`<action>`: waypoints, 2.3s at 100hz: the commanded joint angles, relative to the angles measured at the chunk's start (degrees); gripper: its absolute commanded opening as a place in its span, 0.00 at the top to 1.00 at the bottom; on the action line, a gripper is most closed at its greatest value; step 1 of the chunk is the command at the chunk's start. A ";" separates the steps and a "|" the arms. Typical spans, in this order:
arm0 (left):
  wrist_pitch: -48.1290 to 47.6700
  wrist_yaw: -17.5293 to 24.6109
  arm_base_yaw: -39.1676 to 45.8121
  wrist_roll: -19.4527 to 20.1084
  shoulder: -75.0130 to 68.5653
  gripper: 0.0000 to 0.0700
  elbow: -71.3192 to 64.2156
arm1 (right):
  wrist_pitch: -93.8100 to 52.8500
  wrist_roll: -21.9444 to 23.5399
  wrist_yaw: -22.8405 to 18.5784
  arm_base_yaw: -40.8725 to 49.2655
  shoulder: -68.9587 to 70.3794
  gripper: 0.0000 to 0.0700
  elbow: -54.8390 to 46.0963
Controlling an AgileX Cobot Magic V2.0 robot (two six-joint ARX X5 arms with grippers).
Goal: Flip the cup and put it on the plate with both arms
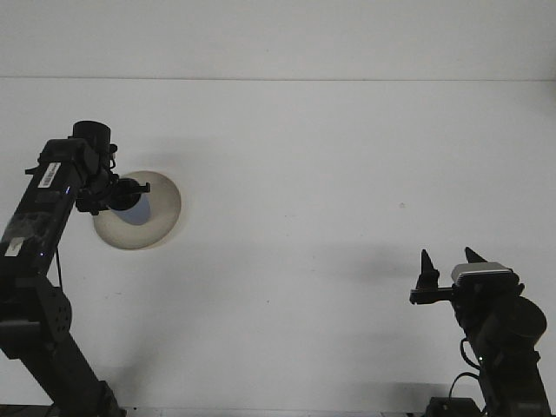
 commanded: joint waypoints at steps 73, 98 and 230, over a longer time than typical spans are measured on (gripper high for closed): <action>-6.64 0.26 0.83 -1.09 -13.92 0.51 7.50 | 0.50 -0.31 -0.02 0.04 0.20 0.23 0.61; -6.47 0.31 -0.96 -1.77 -25.31 0.51 7.26 | 0.50 -0.28 -0.04 0.04 0.20 0.23 0.61; 44.48 8.33 -9.40 -0.57 -80.89 0.51 -63.14 | 0.52 -0.31 -0.02 0.02 0.20 0.23 0.61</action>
